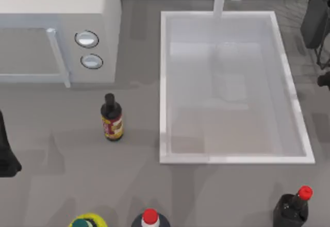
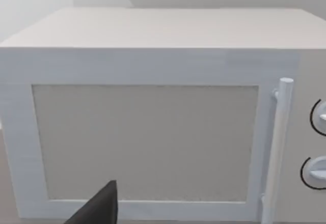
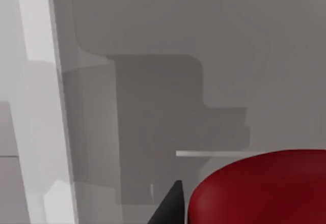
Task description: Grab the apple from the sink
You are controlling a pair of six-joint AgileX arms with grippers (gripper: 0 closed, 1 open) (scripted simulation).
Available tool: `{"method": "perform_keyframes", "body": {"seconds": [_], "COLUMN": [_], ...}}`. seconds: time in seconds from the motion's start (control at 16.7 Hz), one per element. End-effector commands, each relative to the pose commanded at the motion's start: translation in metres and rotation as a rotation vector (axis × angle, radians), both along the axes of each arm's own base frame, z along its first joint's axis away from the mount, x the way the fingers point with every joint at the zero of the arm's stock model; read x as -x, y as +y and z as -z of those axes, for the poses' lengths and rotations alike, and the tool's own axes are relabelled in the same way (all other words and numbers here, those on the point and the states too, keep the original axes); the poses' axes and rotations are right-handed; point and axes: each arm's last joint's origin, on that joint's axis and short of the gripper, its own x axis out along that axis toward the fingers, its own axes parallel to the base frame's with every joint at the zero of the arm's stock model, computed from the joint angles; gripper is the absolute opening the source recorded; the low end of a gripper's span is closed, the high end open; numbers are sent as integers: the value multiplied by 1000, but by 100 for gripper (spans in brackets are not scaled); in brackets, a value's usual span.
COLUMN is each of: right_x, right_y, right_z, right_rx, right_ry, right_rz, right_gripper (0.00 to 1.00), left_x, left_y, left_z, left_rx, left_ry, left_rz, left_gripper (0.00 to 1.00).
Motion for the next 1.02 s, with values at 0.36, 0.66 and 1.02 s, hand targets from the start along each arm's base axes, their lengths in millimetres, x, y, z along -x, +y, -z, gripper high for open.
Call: {"method": "perform_keyframes", "body": {"seconds": [0.36,0.66,1.02], "right_x": [0,0,0], "right_y": [0,0,0], "right_z": [0,0,0], "right_rx": [0,0,0], "right_ry": [0,0,0], "right_rz": [0,0,0], "right_gripper": [60,98,100], "left_x": [0,0,0], "left_y": [0,0,0], "left_z": [0,0,0], "left_rx": [0,0,0], "left_ry": [0,0,0], "left_rz": [0,0,0], "left_gripper": [100,100,100]}}
